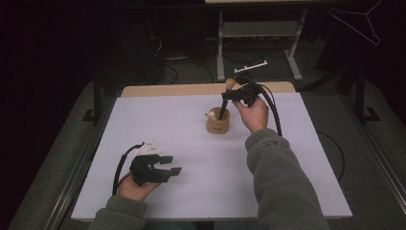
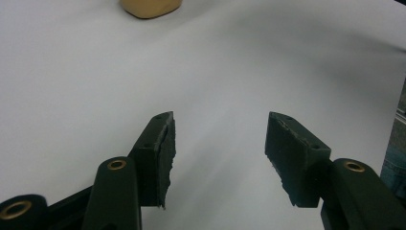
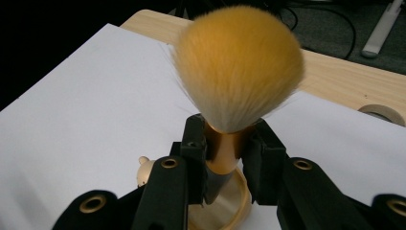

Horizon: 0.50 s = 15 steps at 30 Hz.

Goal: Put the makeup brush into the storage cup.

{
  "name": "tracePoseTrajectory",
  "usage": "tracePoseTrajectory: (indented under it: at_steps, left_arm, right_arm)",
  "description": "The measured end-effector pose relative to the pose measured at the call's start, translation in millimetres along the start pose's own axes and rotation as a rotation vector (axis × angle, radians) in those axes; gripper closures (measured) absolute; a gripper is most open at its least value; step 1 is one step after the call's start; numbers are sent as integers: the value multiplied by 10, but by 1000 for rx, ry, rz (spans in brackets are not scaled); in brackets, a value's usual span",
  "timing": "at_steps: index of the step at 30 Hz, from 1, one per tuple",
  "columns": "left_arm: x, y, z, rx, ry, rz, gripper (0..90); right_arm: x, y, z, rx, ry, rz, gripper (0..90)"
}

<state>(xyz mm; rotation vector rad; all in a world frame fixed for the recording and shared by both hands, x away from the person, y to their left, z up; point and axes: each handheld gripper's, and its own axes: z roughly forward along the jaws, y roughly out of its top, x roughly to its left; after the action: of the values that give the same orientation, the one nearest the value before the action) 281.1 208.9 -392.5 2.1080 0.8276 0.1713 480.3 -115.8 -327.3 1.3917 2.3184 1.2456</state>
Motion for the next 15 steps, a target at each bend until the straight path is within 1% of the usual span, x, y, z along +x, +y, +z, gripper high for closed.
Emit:
tracePoseTrajectory:
  at_steps: [2, 5, 7, 9, 10, 15]
  left_arm:
    - [-2, 1, 6, 2, 0, 10, 426]
    - [1, 2, 3, 4, 0, 14, 424]
    - [6, 2, -9, 10, 5, 10, 422]
    - [5, 1, -8, 6, 2, 3, 421]
    - [-1, 0, -1, 0, 1, -2, 420]
    - [-4, 4, 4, 3, -1, 6, 420]
  right_arm:
    - [13, -6, 22, 5, -7, -14, 710]
    - [32, -26, 57, 15, -11, -15, 710]
    - [30, -50, 82, 14, -6, -6, 710]
    - [18, -78, 110, 21, -9, -9, 710]
    - [16, -93, 124, 28, -8, -2, 710]
    - [-9, -155, 190, 41, -2, -2, 709]
